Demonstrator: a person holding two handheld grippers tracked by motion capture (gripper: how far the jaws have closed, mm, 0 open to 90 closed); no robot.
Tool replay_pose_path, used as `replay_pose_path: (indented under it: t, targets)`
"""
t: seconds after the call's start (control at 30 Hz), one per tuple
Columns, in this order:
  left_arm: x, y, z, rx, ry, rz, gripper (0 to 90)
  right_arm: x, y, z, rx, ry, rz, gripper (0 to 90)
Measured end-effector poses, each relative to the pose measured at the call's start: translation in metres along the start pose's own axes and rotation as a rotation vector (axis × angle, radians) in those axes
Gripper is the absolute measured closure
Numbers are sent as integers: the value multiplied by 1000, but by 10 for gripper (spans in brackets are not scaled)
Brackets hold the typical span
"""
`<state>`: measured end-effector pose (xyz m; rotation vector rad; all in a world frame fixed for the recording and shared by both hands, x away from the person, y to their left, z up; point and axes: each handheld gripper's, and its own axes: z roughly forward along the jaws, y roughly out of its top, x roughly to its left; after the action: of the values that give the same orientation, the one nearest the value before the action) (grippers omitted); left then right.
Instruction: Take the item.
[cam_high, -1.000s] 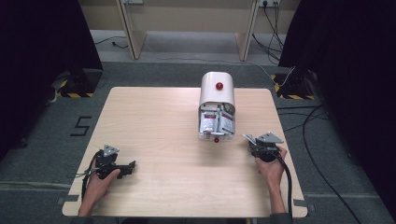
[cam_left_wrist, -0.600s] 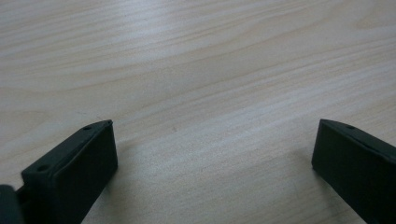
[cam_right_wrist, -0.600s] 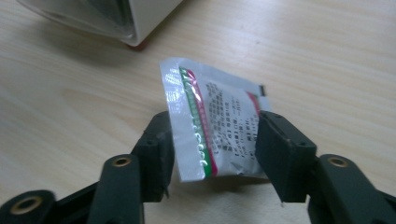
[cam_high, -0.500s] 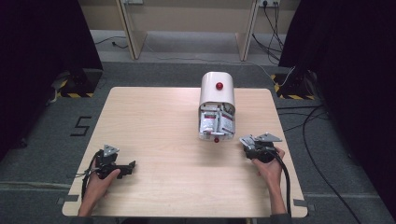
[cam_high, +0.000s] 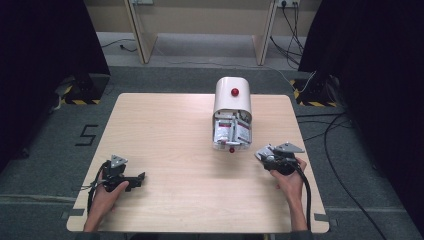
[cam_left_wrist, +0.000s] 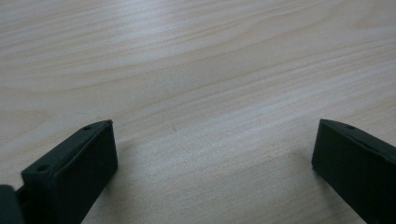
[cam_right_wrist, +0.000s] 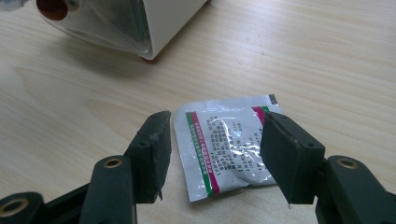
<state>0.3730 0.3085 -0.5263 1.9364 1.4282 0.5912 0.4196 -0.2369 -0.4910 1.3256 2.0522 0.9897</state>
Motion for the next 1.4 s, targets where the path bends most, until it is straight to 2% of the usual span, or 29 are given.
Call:
replay_pose_path:
  t: [0.17,0.4,0.87,1.4]
  targets:
    - [0,0,0,1,0,1,0,2,1,-5,-13,9,8,410]
    - [0,0,0,1,0,1,0,4,3,-12,-30,-5,20,368]
    - [0,0,0,1,0,1,0,18,4,-22,-41,14,-5,330]
    - [0,0,0,0,0,1,0,27,-9,-34,-40,35,-12,313]
